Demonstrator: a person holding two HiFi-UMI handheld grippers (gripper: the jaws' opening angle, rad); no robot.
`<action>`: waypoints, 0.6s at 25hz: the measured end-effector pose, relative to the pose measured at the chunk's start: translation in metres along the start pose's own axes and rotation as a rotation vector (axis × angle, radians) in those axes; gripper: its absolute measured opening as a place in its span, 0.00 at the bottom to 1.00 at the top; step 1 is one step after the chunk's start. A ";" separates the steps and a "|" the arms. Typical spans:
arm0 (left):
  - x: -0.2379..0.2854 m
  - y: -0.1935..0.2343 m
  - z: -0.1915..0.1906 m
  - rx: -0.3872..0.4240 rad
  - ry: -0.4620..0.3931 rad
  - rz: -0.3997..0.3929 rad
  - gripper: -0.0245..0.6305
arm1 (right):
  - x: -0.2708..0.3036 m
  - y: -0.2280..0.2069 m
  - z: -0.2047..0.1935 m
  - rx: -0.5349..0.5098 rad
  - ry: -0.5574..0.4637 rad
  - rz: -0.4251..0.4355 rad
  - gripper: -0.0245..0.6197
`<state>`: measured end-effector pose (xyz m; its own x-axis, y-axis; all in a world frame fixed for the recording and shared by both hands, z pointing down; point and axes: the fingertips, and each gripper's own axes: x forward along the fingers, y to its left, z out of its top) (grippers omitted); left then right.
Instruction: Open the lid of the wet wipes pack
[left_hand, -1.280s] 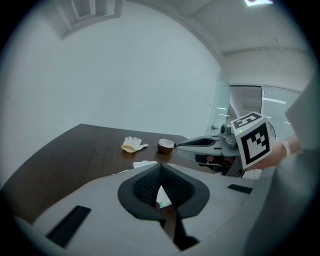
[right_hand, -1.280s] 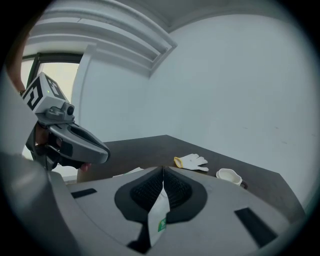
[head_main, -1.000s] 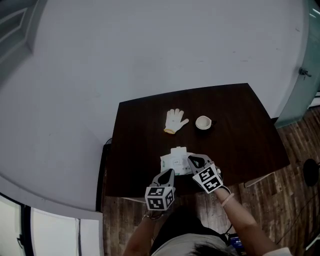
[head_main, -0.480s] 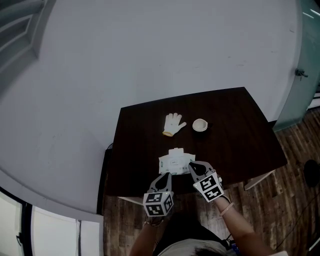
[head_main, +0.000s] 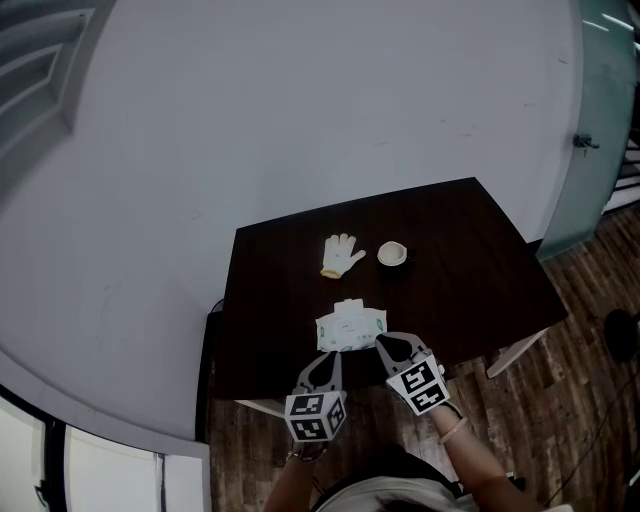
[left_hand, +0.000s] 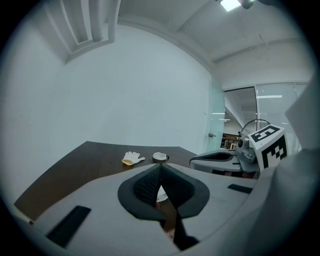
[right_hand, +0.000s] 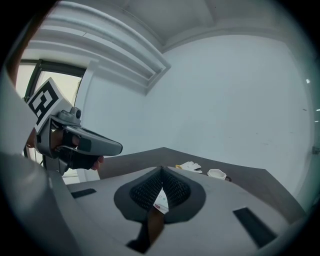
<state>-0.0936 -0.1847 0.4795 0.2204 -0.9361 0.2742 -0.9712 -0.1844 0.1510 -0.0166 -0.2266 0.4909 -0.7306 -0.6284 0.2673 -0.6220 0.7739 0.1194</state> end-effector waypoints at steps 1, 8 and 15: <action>-0.004 0.000 0.003 0.002 -0.005 -0.006 0.06 | -0.003 0.003 0.002 -0.001 -0.001 -0.009 0.05; -0.039 -0.006 0.023 0.024 -0.049 -0.042 0.06 | -0.028 0.023 0.022 0.002 -0.024 -0.069 0.05; -0.067 -0.005 0.031 0.024 -0.080 -0.061 0.06 | -0.054 0.037 0.042 0.012 -0.062 -0.137 0.05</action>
<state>-0.1059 -0.1300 0.4308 0.2723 -0.9437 0.1878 -0.9582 -0.2482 0.1425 -0.0122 -0.1676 0.4407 -0.6545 -0.7319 0.1895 -0.7200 0.6798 0.1391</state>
